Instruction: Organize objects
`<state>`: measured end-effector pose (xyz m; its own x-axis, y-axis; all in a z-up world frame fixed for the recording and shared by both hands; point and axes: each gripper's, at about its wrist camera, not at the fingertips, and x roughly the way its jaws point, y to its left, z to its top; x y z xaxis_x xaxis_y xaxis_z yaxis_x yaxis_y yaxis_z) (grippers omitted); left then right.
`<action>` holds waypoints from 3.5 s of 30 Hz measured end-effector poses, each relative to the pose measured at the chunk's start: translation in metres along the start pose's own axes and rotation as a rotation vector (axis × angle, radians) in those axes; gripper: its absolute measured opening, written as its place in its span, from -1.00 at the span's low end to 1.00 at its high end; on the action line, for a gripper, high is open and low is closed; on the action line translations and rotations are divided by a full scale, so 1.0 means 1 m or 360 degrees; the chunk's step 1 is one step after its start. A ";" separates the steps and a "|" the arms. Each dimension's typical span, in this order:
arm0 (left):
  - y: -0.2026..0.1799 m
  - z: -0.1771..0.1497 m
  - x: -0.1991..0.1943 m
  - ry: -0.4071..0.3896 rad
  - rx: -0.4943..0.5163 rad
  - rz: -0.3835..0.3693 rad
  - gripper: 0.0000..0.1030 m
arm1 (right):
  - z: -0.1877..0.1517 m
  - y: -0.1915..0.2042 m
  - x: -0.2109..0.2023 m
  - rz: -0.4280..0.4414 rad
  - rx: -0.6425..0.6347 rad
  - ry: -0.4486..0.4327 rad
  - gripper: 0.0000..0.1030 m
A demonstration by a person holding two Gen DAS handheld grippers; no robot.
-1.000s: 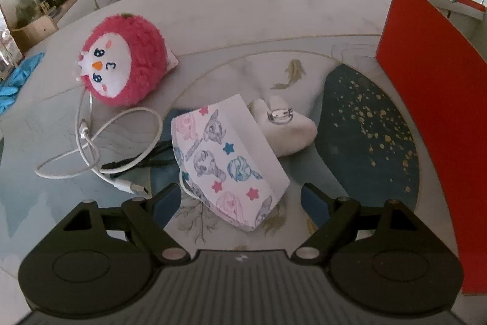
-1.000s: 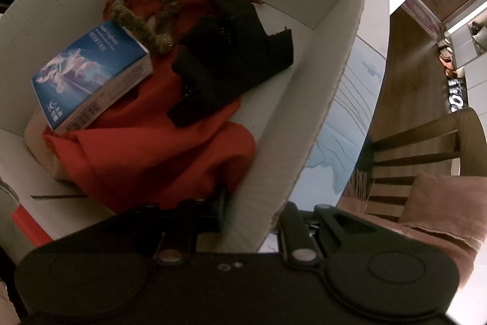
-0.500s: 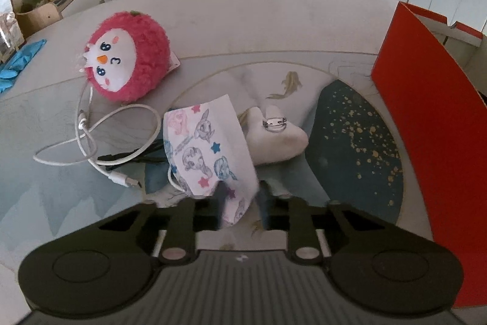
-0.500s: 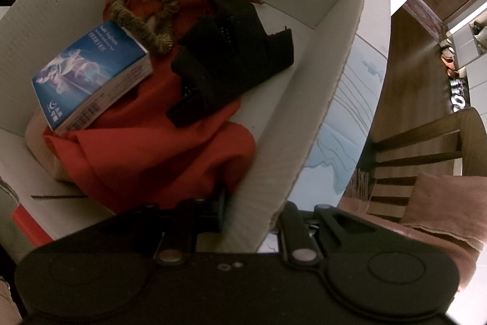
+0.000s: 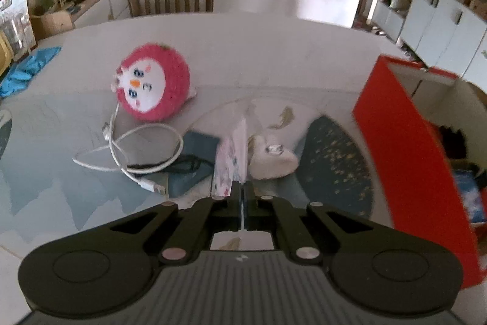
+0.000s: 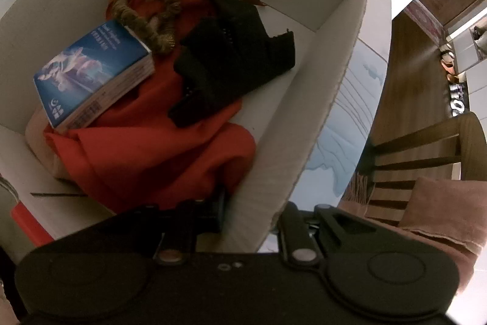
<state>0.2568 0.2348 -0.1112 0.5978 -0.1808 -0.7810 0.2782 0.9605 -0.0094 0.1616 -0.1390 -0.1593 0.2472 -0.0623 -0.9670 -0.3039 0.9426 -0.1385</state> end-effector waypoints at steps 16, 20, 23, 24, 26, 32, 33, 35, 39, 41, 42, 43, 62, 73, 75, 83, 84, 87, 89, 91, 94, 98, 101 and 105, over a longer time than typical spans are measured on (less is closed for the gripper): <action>-0.036 0.035 -0.073 -0.0115 0.0075 -0.0311 -1.00 | -0.001 0.001 -0.002 -0.0010 -0.0008 -0.0021 -0.73; -0.056 0.045 -0.087 -0.0149 0.0143 -0.0399 -1.00 | -0.002 0.001 -0.002 -0.0009 -0.0010 -0.0028 -0.73; -0.071 0.055 -0.097 -0.0193 0.0186 -0.0467 -1.00 | -0.003 0.002 -0.003 -0.0012 -0.0016 -0.0031 -0.73; -0.077 0.059 -0.100 -0.0206 0.0198 -0.0493 -1.00 | -0.003 0.002 -0.003 -0.0012 -0.0017 -0.0032 -0.73; -0.087 0.066 -0.104 -0.0229 0.0227 -0.0532 -1.00 | -0.002 0.002 -0.003 -0.0011 -0.0022 -0.0033 -0.74; -0.109 0.076 -0.087 -0.0164 0.0331 -0.0552 -1.00 | -0.002 0.002 -0.003 -0.0014 -0.0026 -0.0036 -0.74; -0.110 0.073 -0.079 -0.0130 0.0332 -0.0533 -1.00 | -0.002 0.002 -0.003 -0.0013 -0.0024 -0.0036 -0.74; -0.110 0.066 -0.063 -0.0053 0.0345 -0.0514 -1.00 | -0.002 0.002 -0.003 -0.0013 -0.0025 -0.0035 -0.73; -0.104 0.051 -0.034 0.0079 0.0330 -0.0463 -0.95 | -0.002 0.002 -0.004 -0.0009 -0.0024 -0.0034 -0.74; -0.098 0.044 -0.018 0.0146 0.0305 -0.0432 -0.86 | -0.002 0.002 -0.003 -0.0008 -0.0030 -0.0033 -0.74; -0.094 0.041 -0.010 0.0173 0.0278 -0.0417 -0.83 | -0.002 0.002 -0.003 -0.0008 -0.0032 -0.0032 -0.73; -0.091 0.038 -0.002 0.0201 0.0262 -0.0406 -0.72 | -0.002 0.002 -0.003 -0.0007 -0.0033 -0.0030 -0.74; -0.090 0.009 0.076 0.0320 0.0153 -0.0180 0.37 | -0.001 0.002 -0.002 0.0015 -0.0019 -0.0021 -0.73; -0.107 0.002 0.088 0.0375 0.0246 -0.0140 0.20 | -0.001 0.001 -0.001 0.0018 -0.0013 -0.0022 -0.73; -0.108 0.002 0.088 0.0372 0.0247 -0.0139 0.04 | -0.001 0.001 -0.001 0.0018 -0.0009 -0.0022 -0.73; -0.118 0.001 0.084 0.0321 0.0300 -0.0141 -0.91 | -0.001 0.001 0.000 0.0019 -0.0006 -0.0023 -0.73; -0.117 0.001 0.082 0.0309 0.0297 -0.0136 -0.93 | -0.001 0.001 0.000 0.0019 -0.0006 -0.0023 -0.74; -0.114 0.003 0.078 0.0280 0.0274 -0.0137 -0.98 | -0.001 0.001 0.000 0.0018 -0.0007 -0.0023 -0.74; -0.110 0.005 0.073 0.0263 0.0252 -0.0148 -0.98 | -0.001 0.001 0.000 0.0018 -0.0008 -0.0023 -0.73; -0.107 0.008 0.066 0.0255 0.0223 -0.0182 -0.98 | -0.001 0.001 0.000 0.0018 -0.0008 -0.0023 -0.73; -0.100 0.013 0.052 0.0227 0.0198 -0.0199 -0.99 | -0.001 0.001 -0.001 0.0015 -0.0012 -0.0023 -0.73; -0.093 0.022 0.028 0.0184 0.0175 -0.0253 -0.99 | -0.001 0.001 0.000 0.0014 -0.0016 -0.0022 -0.74; -0.089 0.031 0.008 0.0149 0.0172 -0.0298 -0.99 | -0.001 0.001 0.000 0.0013 -0.0020 -0.0021 -0.74; -0.088 0.042 -0.016 0.0102 0.0174 -0.0362 -0.99 | -0.001 0.002 -0.001 0.0008 -0.0021 -0.0020 -0.74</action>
<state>0.2545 0.1448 -0.0723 0.4625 -0.3723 -0.8047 0.4816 0.8675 -0.1245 0.1600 -0.1375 -0.1590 0.2574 -0.0534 -0.9648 -0.3175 0.9383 -0.1367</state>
